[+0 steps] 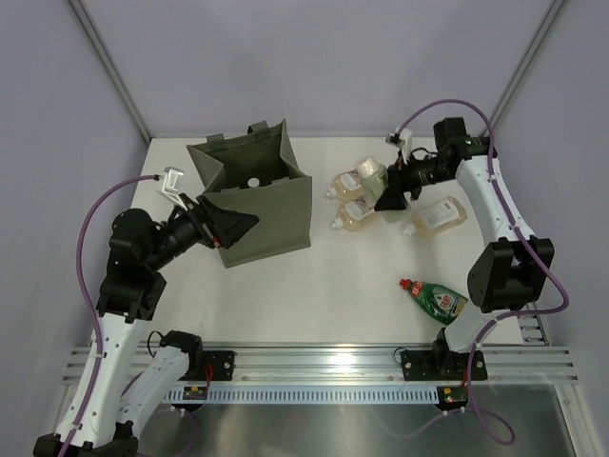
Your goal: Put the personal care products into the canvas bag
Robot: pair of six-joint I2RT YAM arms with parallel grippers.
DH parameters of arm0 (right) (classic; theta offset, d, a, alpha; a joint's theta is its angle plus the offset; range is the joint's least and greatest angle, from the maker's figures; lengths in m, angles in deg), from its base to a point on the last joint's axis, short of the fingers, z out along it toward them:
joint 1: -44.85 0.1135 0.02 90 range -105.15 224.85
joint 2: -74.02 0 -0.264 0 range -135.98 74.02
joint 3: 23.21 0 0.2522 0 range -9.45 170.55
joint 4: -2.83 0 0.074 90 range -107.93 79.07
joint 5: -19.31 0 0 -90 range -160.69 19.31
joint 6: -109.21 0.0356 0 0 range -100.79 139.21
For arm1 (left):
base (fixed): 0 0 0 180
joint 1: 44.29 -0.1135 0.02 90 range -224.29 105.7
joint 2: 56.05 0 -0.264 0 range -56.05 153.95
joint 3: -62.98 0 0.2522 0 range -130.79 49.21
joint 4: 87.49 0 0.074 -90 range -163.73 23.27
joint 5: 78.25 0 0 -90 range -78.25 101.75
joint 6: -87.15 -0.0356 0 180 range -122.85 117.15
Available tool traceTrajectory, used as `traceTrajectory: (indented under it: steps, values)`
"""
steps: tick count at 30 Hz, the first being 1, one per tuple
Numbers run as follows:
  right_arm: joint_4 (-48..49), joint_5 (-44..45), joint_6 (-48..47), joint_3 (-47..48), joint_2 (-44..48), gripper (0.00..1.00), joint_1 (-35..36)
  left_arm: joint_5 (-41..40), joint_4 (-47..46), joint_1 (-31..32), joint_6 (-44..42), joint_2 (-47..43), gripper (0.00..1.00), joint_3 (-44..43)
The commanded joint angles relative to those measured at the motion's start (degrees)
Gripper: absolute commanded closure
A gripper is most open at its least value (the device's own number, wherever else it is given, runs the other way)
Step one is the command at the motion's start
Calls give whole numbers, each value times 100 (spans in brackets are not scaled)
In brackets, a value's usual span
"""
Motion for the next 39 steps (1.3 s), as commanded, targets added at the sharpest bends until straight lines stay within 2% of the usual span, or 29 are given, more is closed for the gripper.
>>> traceTrajectory:
  steps: [1,3,4,6,8,10,11,14,15,16,19,22,29,35,38,39]
  values:
    - [1681,-975,3093,1280,235,100,586,39,-32,-6,-149,2,1,-319]
    - [2321,-379,4166,2050,60,100,1069,-40,170,-6,-290,11,1,-371]
    - [2517,-333,4460,2343,-141,100,1192,-127,336,-6,-334,2,1,-398]
    - [2938,306,5283,3175,-370,100,1639,-207,460,-6,-439,-42,1,-424]
    - [3089,1025,5551,4080,-818,100,1974,-321,557,-6,-483,-156,1,-407]
    - [3186,1589,5868,4602,-1265,100,2482,-435,627,-6,-484,-244,1,-346]
    - [3248,2262,5965,4805,-1398,100,2659,-479,671,-6,-501,-288,1,-328]
    - [3888,3485,6150,5062,-1698,100,3319,-673,934,-6,-571,-464,1,-293]
    - [4316,3656,6159,5018,-1759,100,3434,-734,996,-14,-589,-551,1,-284]
    - [4520,4058,6229,5000,-1890,100,3643,-822,1101,-14,-598,-595,1,-266]
    - [4918,4455,6351,5184,-2320,100,3891,-989,1295,-14,-607,-824,1,-187]
    - [4821,4431,6519,5483,-2735,100,3979,-1147,1541,-14,-659,-1026,1,-143]
    - [5006,4255,6239,4431,-2665,100,4418,-1666,2095,-14,-949,-1448,1,-55]
    - [5006,4150,5931,4060,-2876,100,4700,-1868,2209,-14,-1028,-1720,1,112]
    - [4997,3948,5878,4103,-3104,94,4718,-1956,2332,-14,-1108,-1782,1,94]
    - [4980,3913,5878,4130,-3244,89,4718,-2000,2385,-14,-1125,-1826,1,94]
